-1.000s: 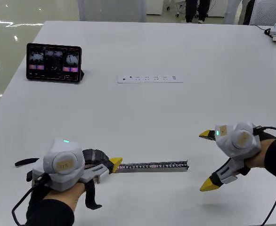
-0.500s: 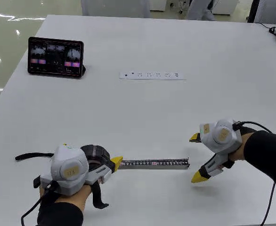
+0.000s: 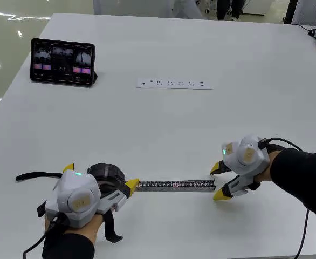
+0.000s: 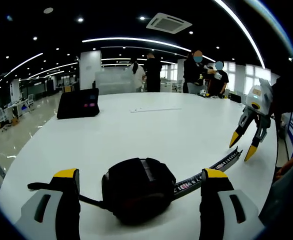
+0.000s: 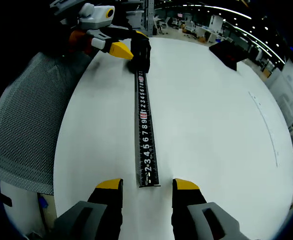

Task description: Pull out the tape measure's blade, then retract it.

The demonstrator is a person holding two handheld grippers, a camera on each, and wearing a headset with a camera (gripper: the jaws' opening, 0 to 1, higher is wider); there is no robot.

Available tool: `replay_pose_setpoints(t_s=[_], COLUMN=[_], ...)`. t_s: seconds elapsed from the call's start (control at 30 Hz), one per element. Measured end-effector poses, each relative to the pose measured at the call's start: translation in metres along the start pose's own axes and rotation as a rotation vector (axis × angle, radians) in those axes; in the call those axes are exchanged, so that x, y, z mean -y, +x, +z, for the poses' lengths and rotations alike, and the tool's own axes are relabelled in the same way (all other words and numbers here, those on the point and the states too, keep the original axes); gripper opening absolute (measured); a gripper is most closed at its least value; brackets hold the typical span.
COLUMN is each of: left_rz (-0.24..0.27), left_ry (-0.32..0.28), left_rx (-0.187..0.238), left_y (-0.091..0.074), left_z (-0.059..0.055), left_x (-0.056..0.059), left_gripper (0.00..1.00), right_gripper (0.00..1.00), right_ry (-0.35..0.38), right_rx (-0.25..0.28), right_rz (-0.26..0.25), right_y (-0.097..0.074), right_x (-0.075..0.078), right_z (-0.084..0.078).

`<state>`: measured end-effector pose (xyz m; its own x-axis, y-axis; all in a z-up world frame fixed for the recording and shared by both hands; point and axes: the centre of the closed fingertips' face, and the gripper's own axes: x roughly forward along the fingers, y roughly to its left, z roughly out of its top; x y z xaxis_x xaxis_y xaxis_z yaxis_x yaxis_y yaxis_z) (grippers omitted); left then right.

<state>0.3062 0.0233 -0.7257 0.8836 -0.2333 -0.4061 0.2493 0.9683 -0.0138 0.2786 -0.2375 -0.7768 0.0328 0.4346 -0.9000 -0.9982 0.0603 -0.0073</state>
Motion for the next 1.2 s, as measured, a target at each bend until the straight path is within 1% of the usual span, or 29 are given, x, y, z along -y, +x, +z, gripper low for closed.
replay_pose_setpoints(t_s=[0.13, 0.2, 0.23, 0.4, 0.5, 0.53, 0.6, 0.63, 0.67, 0.77, 0.83, 0.9, 1.0, 1.03, 1.1, 1.17, 1.2], left_rz=[0.000, 0.001, 0.004, 0.019, 0.025, 0.027, 0.031, 0.033, 0.033, 0.042, 0.047, 0.055, 0.061, 0.055, 0.048, 0.066, 0.080], left_ry=[-0.009, -0.010, -0.011, -0.027, -0.038, -0.041, -0.044, -0.047, -0.049, -0.059, -0.077, -0.102, -0.111, -0.116, -0.126, -0.132, -0.144], left_rx=[-0.008, -0.011, -0.011, -0.015, -0.020, -0.022, -0.023, -0.028, -0.031, -0.041, -0.055, -0.068, -0.058, -0.061, -0.063, -0.067, -0.068], left_y=[0.003, 0.004, 0.005, 0.006, 0.007, 0.008, 0.008, 0.008, 0.008, 0.008, 0.008, 0.010, 0.011, 0.012, 0.013, 0.013, 0.013], left_z=[-0.001, -0.001, -0.001, -0.003, -0.004, -0.005, -0.006, -0.006, -0.007, -0.010, -0.014, -0.018, -0.015, -0.015, -0.014, -0.015, -0.015], left_x=[0.000, -0.001, -0.001, -0.005, -0.006, -0.006, -0.006, -0.006, -0.005, -0.006, -0.007, -0.008, -0.007, -0.005, -0.002, -0.005, -0.009], left_gripper=[0.99, 0.99, 0.99, 0.99, 0.97, 0.96, 0.95, 0.94, 0.93, 0.87, 0.84, 0.79, 0.77, 0.75, 0.70, 0.68, 0.65], right_gripper=[0.31, 0.26, 0.26, 0.16, 0.15, 0.14, 0.12, 0.12, 0.12, 0.11, 0.11, 0.10, 0.10, 0.10, 0.10, 0.10, 0.10], right_ry=[-0.010, -0.011, -0.012, -0.001, -0.004, -0.021, -0.022, -0.036, -0.041, -0.024, -0.018, 0.004, 0.004, -0.013, -0.006, 0.000, 0.005], right_rx=[-0.008, -0.023, -0.016, -0.021, -0.024, -0.027, -0.032, -0.044, -0.049, -0.061, -0.066, -0.067, -0.072, -0.082, -0.095, -0.110, -0.119], right_rz=[0.010, 0.011, 0.012, -0.001, 0.001, 0.006, 0.010, 0.012, 0.013, 0.018, 0.018, 0.018, 0.014, 0.011, 0.010, 0.010, 0.011], right_y=[0.002, 0.004, 0.003, 0.003, 0.003, 0.004, 0.004, 0.005, 0.005, 0.005, 0.005, 0.005, 0.005, 0.006, 0.006, 0.006, 0.006], right_x=[0.000, 0.000, 0.001, 0.005, 0.006, 0.004, 0.003, 0.002, 0.002, 0.002, 0.002, 0.002, 0.001, 0.000, 0.001, 0.001, 0.002], right_z=[0.001, -0.002, -0.001, -0.002, -0.002, -0.002, -0.001, -0.001, -0.001, -0.001, -0.001, -0.001, -0.001, -0.001, 0.000, 0.000, 0.000])
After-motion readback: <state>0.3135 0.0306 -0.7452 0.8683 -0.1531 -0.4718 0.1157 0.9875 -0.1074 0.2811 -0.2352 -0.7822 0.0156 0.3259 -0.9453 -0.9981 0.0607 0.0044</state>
